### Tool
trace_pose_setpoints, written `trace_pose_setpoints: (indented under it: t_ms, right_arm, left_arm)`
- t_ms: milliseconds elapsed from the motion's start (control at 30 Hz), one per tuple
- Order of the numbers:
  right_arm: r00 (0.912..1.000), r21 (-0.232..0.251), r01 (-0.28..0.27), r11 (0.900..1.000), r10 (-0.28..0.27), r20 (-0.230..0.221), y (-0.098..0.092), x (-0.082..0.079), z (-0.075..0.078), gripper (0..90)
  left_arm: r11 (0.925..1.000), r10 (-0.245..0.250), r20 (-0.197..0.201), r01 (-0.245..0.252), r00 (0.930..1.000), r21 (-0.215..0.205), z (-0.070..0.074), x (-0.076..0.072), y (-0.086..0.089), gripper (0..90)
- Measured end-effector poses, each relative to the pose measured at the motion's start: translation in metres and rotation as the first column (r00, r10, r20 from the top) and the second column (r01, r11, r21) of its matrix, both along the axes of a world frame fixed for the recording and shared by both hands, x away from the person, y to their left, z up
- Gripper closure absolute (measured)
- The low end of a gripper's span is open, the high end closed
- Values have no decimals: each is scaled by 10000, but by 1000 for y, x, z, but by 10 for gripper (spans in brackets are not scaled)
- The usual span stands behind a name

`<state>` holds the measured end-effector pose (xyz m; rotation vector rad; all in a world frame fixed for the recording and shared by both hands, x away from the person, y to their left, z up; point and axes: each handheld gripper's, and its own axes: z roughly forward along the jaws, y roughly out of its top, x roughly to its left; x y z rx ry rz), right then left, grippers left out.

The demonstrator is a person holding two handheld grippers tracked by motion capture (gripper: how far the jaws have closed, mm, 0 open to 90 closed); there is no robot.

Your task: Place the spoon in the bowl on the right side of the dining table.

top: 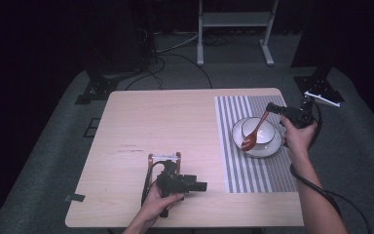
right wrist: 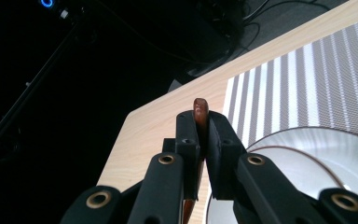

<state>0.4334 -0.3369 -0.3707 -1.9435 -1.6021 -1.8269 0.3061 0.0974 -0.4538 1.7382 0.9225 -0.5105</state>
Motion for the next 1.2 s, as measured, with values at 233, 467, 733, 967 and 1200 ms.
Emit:
trace_pose_setpoints:
  t_ms: [233, 467, 733, 967, 1200]
  right_arm:
    - [9993, -96, 356, 9993, -355, 72, -9, 2, 4, 837]
    - [9973, -185, 733, 9971, -732, 77, -16, 4, 8, 837]
    - [9933, -379, 1152, 9926, -1154, -24, -23, 6, 6, 837]
    - [9879, -194, 1545, 9878, -1547, -125, -32, 7, -4, 836]
    - [9812, -329, 1921, 9808, -1927, -136, -41, 5, -8, 836]
  left_arm:
    - [10000, 16, 5, -16, 10000, -5, 0, 0, 1, 79]
    - [10000, 20, -9, -20, 10000, -1, 0, 0, 1, 79]
    - [9999, 103, 23, -103, 9999, 17, 0, 1, 3, 79]
    - [10000, 52, -3, -51, 10000, 36, -1, 1, 1, 79]
    - [10000, 96, 42, -96, 9999, 3, 0, 1, 3, 79]
